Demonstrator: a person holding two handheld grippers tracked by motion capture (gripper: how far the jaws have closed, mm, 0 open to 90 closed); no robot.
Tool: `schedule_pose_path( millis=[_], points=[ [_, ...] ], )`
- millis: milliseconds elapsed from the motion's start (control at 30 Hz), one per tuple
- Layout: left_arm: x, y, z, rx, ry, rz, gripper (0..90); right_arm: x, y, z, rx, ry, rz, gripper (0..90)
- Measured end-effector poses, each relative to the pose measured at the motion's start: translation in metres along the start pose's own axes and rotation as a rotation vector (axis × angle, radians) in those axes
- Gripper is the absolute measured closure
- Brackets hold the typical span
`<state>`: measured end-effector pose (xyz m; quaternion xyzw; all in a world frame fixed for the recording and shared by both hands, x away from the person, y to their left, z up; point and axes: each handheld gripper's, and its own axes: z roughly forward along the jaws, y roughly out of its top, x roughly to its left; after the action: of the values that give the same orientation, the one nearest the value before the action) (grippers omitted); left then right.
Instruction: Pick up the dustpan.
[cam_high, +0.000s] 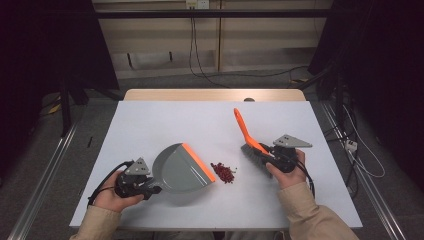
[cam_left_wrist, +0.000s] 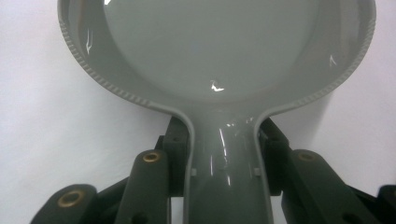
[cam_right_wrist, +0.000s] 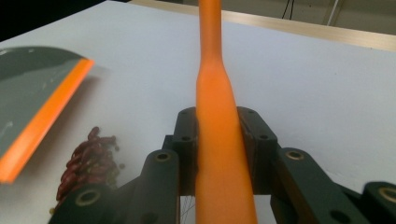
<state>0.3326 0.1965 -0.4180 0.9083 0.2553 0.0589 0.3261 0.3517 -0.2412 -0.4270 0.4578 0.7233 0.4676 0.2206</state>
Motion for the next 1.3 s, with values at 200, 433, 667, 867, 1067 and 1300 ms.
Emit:
schedule_pose_path(
  millis=[200,433,667,867,1067,1300],
  points=[
    [-0.006,0.004,0.010,0.029,-0.043,0.037,64.3,0.013,0.007,0.015,-0.009,0.011,-0.017,71.3],
    [-0.011,0.006,0.016,0.064,-0.059,0.076,64.3,0.021,0.004,0.028,0.012,0.016,-0.063,71.0],
    [-0.012,0.007,0.017,0.065,-0.067,0.073,64.2,0.024,0.010,0.023,0.040,0.022,-0.082,65.2],
    [-0.014,0.007,0.018,0.064,-0.075,0.075,64.2,0.023,0.014,0.019,0.067,-0.001,-0.089,66.6],
    [-0.015,0.010,0.019,0.077,-0.083,0.087,64.3,0.025,0.015,0.017,0.112,-0.021,-0.106,71.4],
    [-0.017,0.009,0.021,0.060,-0.081,0.073,64.2,0.030,0.017,0.014,0.160,-0.035,-0.113,71.6]
  ],
)
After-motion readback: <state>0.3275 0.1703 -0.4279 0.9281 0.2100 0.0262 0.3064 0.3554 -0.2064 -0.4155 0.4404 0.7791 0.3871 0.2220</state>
